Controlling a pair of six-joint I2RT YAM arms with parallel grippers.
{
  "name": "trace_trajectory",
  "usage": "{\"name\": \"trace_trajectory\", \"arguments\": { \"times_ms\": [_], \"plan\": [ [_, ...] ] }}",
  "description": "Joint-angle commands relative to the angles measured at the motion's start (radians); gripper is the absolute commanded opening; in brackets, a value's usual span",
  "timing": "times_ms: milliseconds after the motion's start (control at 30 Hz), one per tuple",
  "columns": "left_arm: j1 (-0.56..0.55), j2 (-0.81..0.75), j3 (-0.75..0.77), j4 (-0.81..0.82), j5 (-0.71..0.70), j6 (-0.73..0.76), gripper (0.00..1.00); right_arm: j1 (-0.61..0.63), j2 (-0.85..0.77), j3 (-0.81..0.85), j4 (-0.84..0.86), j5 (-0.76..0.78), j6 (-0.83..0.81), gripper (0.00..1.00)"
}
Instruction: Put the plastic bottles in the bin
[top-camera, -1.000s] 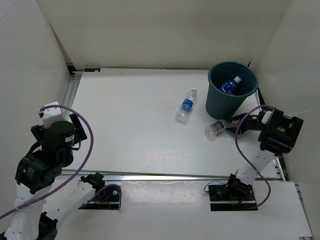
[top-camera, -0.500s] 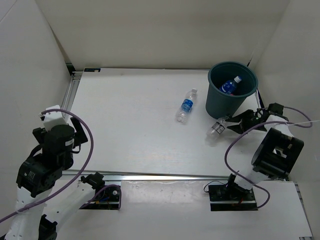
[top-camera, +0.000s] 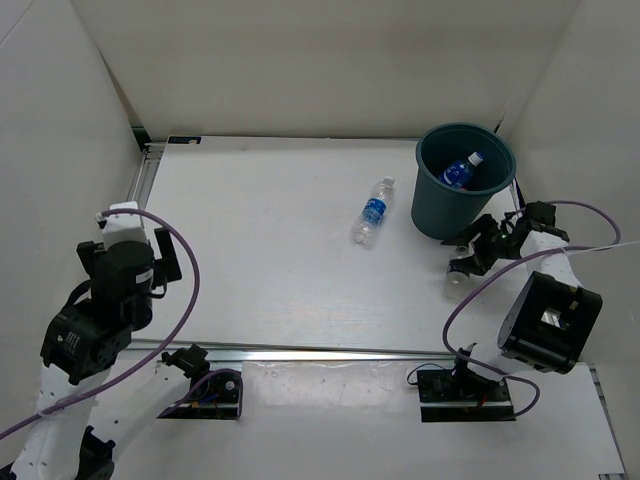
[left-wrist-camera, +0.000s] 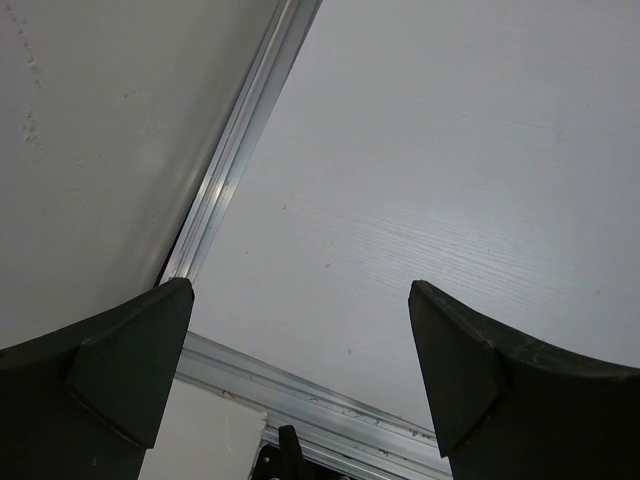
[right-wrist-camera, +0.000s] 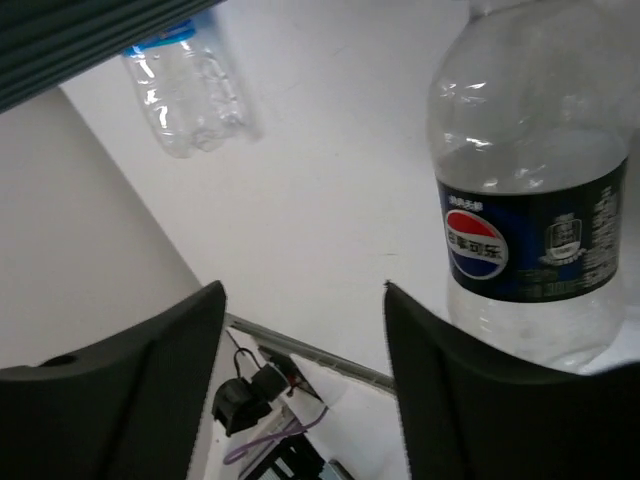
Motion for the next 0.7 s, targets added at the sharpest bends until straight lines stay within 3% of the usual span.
{"name": "trace_trajectory", "arguments": {
  "times_ms": [0, 133, 300, 667],
  "plan": [
    [0.004, 0.014, -0.004, 0.026, 0.013, 0.022, 1.00, 0.006, -0.012, 0.020, -0.038, 0.096, -0.079, 0.71],
    [0.004, 0.005, 0.006, -0.005, 0.013, -0.010, 1.00, 0.042, 0.013, 0.083, -0.067, 0.270, -0.142, 0.79],
    [0.004, -0.017, 0.038, -0.051, 0.013, -0.020, 1.00, 0.073, 0.022, 0.117, -0.099, 0.516, -0.165, 0.79],
    [0.004, -0.015, 0.047, -0.062, 0.004, -0.038, 1.00, 0.073, -0.036, 0.272, -0.078, 0.452, -0.096, 0.79]
  ]
}}
